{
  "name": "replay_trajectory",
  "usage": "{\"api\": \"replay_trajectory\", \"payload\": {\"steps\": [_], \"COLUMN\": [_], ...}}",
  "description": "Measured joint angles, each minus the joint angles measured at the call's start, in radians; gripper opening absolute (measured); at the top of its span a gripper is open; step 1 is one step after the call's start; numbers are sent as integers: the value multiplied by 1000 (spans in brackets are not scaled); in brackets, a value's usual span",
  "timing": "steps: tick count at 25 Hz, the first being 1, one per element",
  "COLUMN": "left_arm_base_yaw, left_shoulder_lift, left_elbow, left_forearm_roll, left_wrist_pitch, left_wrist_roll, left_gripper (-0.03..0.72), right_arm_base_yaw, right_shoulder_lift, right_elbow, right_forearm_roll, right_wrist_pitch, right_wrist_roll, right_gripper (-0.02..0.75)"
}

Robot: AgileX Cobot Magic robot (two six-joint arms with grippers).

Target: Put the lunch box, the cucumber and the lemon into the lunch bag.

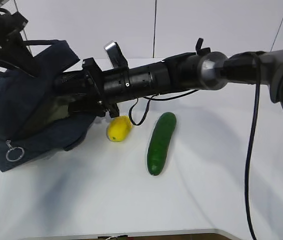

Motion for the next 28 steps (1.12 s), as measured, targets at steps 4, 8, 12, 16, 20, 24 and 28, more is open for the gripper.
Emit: {"api": "replay_trajectory", "payload": {"steps": [4,8,12,16,20,24,28], "left_arm_base_yaw": [29,44,48,48,48,48,48], "left_shoulder_lift": [0,0,0,0,0,0,0], "left_elbow": [0,0,0,0,0,0,0], "left_forearm_roll": [-1,-2,-2,-2,-2,-2,4], "left_wrist_pitch": [8,11,11,11,11,11,11], "left_wrist_roll": [0,0,0,0,0,0,0], "left_gripper": [-13,-13,-13,-13,-13,-13,-13], "right_arm_base_yaw": [-20,-26,-26,-26,-22,-16,0], "right_shoulder_lift": [0,-18,-83,-157,-236,-292,-324], "right_elbow": [0,0,-2,-2,-2,-2,-2], "right_forearm_roll": [-10,-78,-218,-352,-554,-759,-993], "right_wrist_pitch": [52,68,70,61,53,51,51], "right_wrist_roll": [-9,-9,32,89,194,311,489], "right_gripper": [461,461,461,461,461,461,461]}}
